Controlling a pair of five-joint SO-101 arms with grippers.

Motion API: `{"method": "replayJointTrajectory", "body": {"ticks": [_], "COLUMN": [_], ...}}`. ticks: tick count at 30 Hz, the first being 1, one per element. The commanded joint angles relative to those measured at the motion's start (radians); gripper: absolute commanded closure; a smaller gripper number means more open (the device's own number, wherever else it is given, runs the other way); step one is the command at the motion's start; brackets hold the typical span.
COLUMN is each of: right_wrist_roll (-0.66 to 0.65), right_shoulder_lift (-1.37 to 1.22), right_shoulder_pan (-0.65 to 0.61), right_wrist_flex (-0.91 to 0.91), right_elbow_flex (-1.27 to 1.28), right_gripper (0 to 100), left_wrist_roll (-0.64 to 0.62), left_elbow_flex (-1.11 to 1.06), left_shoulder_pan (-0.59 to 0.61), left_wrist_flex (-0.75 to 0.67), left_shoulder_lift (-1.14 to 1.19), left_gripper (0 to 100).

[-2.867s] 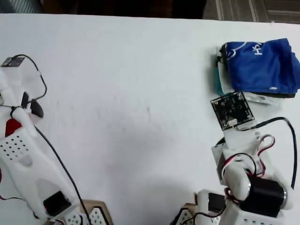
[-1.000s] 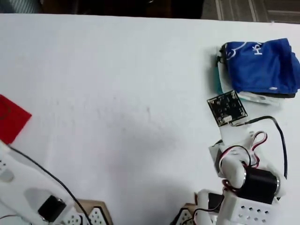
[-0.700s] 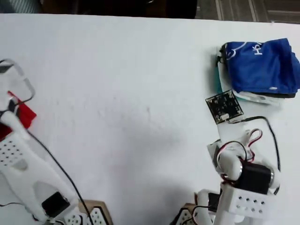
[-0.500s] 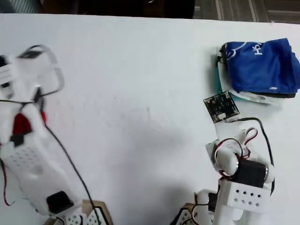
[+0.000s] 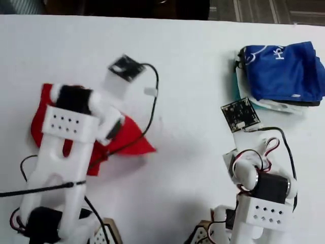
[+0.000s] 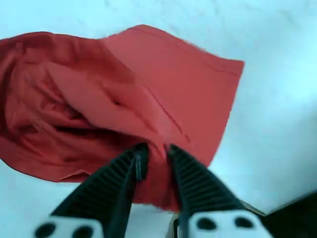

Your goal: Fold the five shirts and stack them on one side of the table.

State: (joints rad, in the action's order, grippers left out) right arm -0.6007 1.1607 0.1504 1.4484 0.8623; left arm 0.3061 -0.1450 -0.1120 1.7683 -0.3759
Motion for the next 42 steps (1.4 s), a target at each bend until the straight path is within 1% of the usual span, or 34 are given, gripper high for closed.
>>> {"method": "replayJointTrajectory", "body": {"ticks": [1,3,6,10,13,16,19,21,23,25,30,33,36,39,42], "right_wrist_roll": [0.002,0.002,0.002,0.002,0.002,0.0,0.0,0.0,0.0,0.0,0.002,0.002,0.002,0.002,0.002], "right_shoulder_lift": [0.013,0.013,0.012,0.01,0.008,0.007,-0.025,-0.061,-0.097,-0.128,-0.166,-0.168,-0.165,-0.166,-0.171], "right_shoulder_pan": [0.004,0.004,0.004,0.002,-0.004,-0.038,-0.081,-0.097,-0.111,-0.124,-0.145,-0.143,-0.147,-0.147,-0.147], "right_wrist_flex": [-0.012,-0.012,-0.01,-0.01,-0.012,-0.015,-0.01,-0.01,-0.015,-0.018,-0.027,-0.068,-0.099,-0.125,-0.137], "right_elbow_flex": [-0.005,-0.005,-0.005,-0.005,-0.003,-0.003,-0.003,-0.005,-0.006,-0.012,-0.012,-0.012,-0.012,-0.012,-0.012], "right_gripper": [83.9,83.9,83.9,83.9,83.7,83.7,83.7,83.7,83.7,83.7,83.7,83.9,83.9,83.9,83.9], "left_wrist_roll": [-0.014,-0.011,-0.005,0.072,0.12,0.146,0.149,0.15,0.152,0.183,0.315,0.4,0.479,0.529,0.597], "left_elbow_flex": [0.01,0.039,0.104,0.12,0.12,0.12,0.13,0.13,0.13,0.124,0.12,0.107,0.019,-0.076,-0.136], "left_shoulder_pan": [0.002,0.051,0.167,0.371,0.499,0.578,0.623,0.632,0.632,0.632,0.675,0.74,0.81,0.87,0.924], "left_wrist_flex": [0.015,0.015,0.012,-0.08,-0.153,-0.207,-0.242,-0.259,-0.259,-0.249,-0.164,-0.129,-0.172,-0.245,-0.253], "left_shoulder_lift": [-0.054,-0.071,-0.08,-0.057,0.038,0.198,0.382,0.486,0.566,0.618,0.634,0.643,0.641,0.635,0.635], "left_gripper": [73,75,76,76,76,76,76,76,76,76,76,76,76,76,76]}}
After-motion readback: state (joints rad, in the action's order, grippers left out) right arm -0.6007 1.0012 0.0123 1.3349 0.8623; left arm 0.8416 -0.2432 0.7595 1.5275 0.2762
